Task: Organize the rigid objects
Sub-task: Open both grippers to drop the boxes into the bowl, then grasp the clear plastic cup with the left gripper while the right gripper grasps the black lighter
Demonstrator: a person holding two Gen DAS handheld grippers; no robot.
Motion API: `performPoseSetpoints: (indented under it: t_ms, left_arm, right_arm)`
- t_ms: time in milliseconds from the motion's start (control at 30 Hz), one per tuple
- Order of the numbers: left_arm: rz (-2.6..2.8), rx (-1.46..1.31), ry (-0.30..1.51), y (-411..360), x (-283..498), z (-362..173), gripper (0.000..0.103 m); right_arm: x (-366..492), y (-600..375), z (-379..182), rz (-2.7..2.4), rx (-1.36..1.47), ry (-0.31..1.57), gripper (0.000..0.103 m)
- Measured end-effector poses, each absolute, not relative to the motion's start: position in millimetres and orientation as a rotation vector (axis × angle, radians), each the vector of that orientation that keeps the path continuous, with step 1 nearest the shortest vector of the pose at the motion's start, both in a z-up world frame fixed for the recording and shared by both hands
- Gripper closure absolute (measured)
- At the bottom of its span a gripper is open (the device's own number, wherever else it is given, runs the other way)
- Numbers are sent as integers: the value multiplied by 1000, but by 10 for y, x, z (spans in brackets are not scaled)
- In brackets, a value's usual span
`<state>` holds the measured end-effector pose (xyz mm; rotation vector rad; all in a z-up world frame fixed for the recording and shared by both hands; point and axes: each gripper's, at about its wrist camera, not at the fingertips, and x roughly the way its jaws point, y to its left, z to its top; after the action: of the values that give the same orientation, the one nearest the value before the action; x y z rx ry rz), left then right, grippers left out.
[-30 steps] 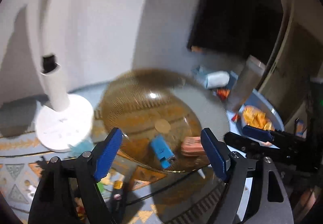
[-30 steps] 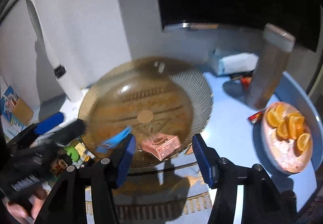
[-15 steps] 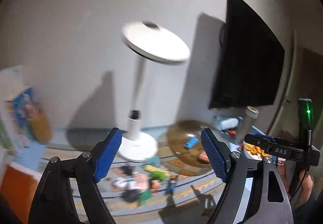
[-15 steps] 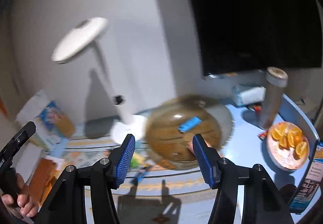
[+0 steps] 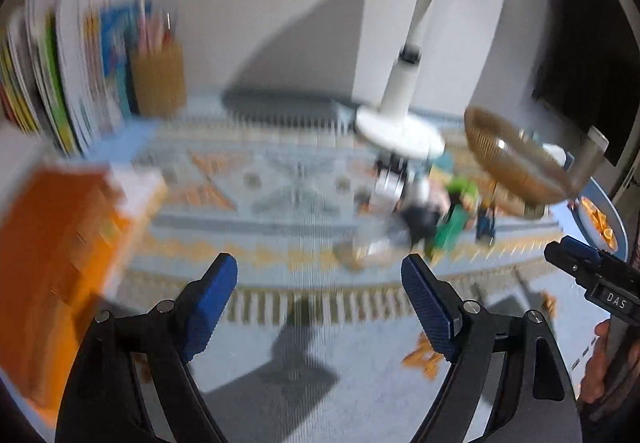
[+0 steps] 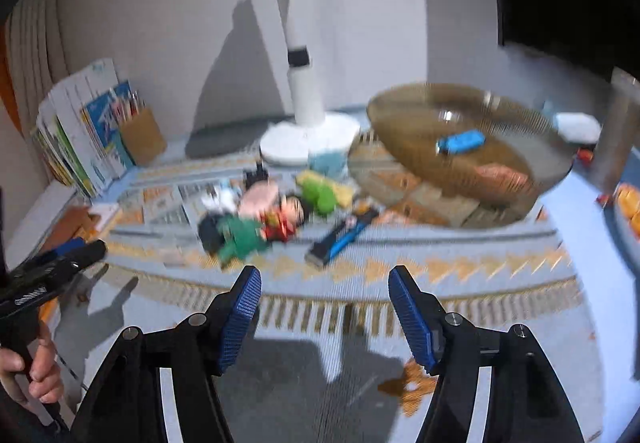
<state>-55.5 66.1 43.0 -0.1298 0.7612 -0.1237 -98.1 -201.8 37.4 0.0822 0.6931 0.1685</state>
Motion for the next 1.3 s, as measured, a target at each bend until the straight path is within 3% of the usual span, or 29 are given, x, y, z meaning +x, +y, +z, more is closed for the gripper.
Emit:
performPoseSetpoints:
  t_ms: [233,500,733,767,833,933,1000,1033,1133,1300]
  left_arm:
    - [-185,-66,824,541,-503,234,20]
    - [-382,297,831,158,-199,320,20]
    - [-609,328,896,115,107,204,20]
    - [-621,337,899,87,122,192,22]
    - [-626,360,894,39,131,183,36]
    - [-641,371,901,-34,119,162,56]
    - [-644,378,893,-78,40,157,56]
    - [-636,380,894,-90,11,154,57]
    - [-544,313,930,-69,-73,163,57]
    - [-465,-25,981,124,-274,190,57]
  right_arm:
    - [-839,-2101,66,125,99,781,38]
    - [-386,-2093,173,106,216,923,38]
    - [0,-1952,20,-28,170,965,39]
    - [31,-1922,26,-38,155,959,39]
    - [90,-1890,14,-47,142,959,39]
    - [111,-1844,8,-68,65,938,54]
    - [64,-1845,16,-45,43,930,73]
    - [48,-1853,21,-33,38,931,77]
    - [-87,-1924,40,52,72,925,78]
    - [-449,-2031,25,154,19,921,79]
